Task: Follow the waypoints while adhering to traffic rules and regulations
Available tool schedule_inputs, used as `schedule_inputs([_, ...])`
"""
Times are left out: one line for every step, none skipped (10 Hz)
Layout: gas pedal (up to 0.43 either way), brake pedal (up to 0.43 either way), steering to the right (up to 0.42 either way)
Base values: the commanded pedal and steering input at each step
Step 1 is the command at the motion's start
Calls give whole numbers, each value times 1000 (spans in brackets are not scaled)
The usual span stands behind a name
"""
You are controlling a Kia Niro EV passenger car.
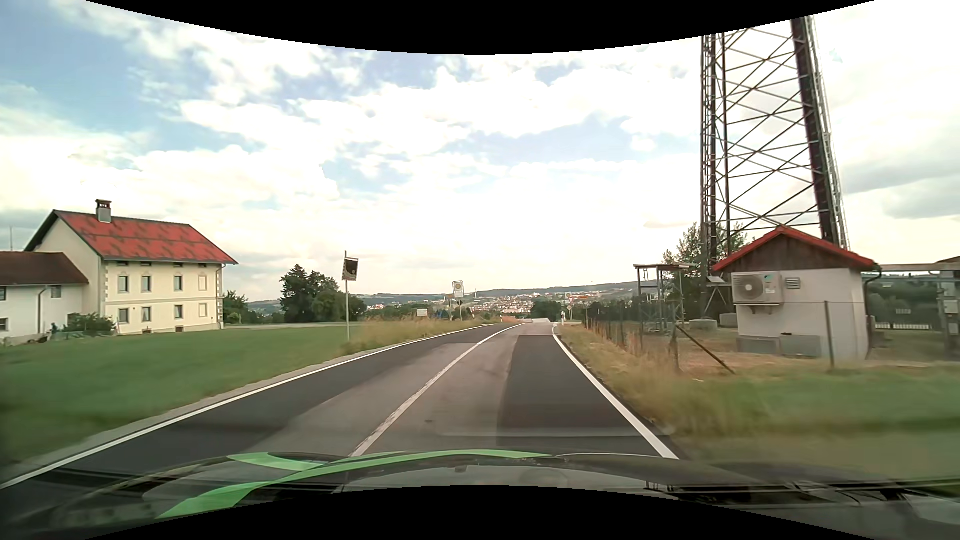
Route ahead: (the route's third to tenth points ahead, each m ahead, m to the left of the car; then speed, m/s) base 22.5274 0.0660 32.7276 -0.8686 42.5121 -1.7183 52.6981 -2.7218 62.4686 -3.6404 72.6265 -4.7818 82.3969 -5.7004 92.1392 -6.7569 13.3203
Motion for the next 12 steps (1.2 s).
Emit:
schedule_inputs([169, 0, 15])
schedule_inputs([169, 0, 16])
schedule_inputs([169, 0, 15])
schedule_inputs([169, 0, 15])
schedule_inputs([169, 0, 15])
schedule_inputs([169, 0, 15])
schedule_inputs([169, 0, 16])
schedule_inputs([169, 0, 15])
schedule_inputs([169, 0, 16])
schedule_inputs([169, 0, 15])
schedule_inputs([169, 0, 15])
schedule_inputs([169, 0, 15])
